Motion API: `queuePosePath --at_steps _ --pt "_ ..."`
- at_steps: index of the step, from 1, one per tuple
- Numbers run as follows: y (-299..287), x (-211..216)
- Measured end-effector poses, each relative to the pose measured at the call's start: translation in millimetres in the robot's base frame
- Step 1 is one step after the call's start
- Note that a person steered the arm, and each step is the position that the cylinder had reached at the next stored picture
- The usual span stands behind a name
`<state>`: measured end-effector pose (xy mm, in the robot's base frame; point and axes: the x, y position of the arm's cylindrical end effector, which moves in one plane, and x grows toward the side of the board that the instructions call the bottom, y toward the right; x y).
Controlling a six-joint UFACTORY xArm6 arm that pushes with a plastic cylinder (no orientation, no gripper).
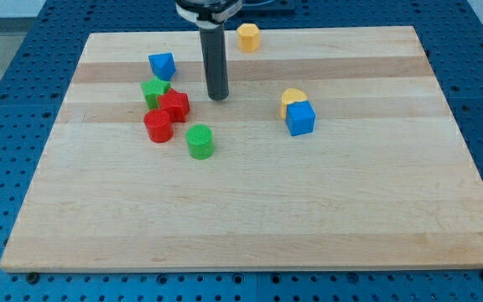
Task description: Push green circle into red circle
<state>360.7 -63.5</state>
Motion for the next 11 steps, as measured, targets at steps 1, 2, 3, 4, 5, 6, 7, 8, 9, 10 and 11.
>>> queuePosePath --at_steps 1,2,3,4,5,6,7,8,9,10,11 --pt "-40 4" --pt "-65 4" --pt "-52 4" --pt "-11 9" --pt "22 51" --pt "30 92" --pt "6 104" --pt "-37 104" --pt "-47 104" --pt "-20 97" --pt "5 60"
